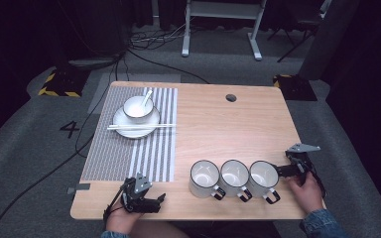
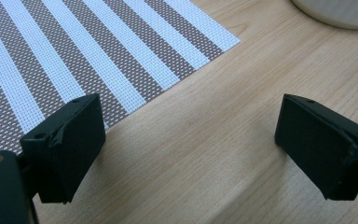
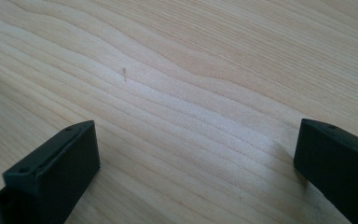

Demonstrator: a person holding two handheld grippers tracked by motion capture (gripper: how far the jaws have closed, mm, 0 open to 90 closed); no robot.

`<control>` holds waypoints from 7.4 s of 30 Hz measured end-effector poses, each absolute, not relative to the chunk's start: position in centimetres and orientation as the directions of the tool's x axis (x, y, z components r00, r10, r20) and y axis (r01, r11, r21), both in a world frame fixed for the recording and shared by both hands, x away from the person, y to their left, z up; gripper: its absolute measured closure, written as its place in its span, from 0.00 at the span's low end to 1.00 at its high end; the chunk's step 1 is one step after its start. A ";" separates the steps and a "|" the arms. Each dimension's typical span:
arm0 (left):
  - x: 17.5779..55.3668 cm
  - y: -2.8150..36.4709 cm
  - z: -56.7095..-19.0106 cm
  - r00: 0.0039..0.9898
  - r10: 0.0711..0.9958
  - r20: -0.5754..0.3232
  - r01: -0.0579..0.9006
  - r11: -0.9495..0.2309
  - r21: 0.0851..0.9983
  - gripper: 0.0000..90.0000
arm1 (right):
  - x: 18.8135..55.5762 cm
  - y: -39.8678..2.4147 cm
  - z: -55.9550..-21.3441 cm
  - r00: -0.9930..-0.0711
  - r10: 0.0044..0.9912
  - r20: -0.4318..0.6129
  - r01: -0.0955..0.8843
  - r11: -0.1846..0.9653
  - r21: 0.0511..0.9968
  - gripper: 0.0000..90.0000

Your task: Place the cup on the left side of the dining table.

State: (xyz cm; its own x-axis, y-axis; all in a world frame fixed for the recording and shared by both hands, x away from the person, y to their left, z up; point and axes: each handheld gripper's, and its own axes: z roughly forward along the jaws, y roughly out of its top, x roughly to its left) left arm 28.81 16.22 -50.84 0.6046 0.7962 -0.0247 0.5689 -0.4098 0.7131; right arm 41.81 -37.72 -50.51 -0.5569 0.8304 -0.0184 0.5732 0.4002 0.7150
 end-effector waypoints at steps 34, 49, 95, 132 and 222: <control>28.6 15.1 -48.4 0.581 0.811 -0.066 0.488 -0.282 0.826 0.02 | 41.8 -37.7 -50.5 -0.556 0.831 -0.019 0.573 0.400 0.715 0.00; 27.0 13.7 -46.0 0.579 0.813 -0.056 0.318 -0.162 0.934 0.02 | 41.8 -37.7 -50.5 -0.557 0.830 -0.018 0.574 0.400 0.715 0.00; 29.9 4.7 -46.8 0.755 0.641 -0.138 0.402 -0.286 0.870 0.00 | 41.8 -37.7 -50.5 -0.557 0.831 -0.018 0.574 0.400 0.715 0.00; 30.8 1.1 -49.7 0.652 0.757 -0.036 0.424 -0.325 0.846 0.03 | 41.8 -37.7 -50.5 -0.557 0.831 -0.018 0.574 0.400 0.715 0.00; 36.3 21.2 -46.5 0.296 0.955 -0.034 0.447 -0.107 0.888 0.03 | 41.8 -37.7 -50.5 -0.556 0.831 -0.018 0.574 0.400 0.715 0.00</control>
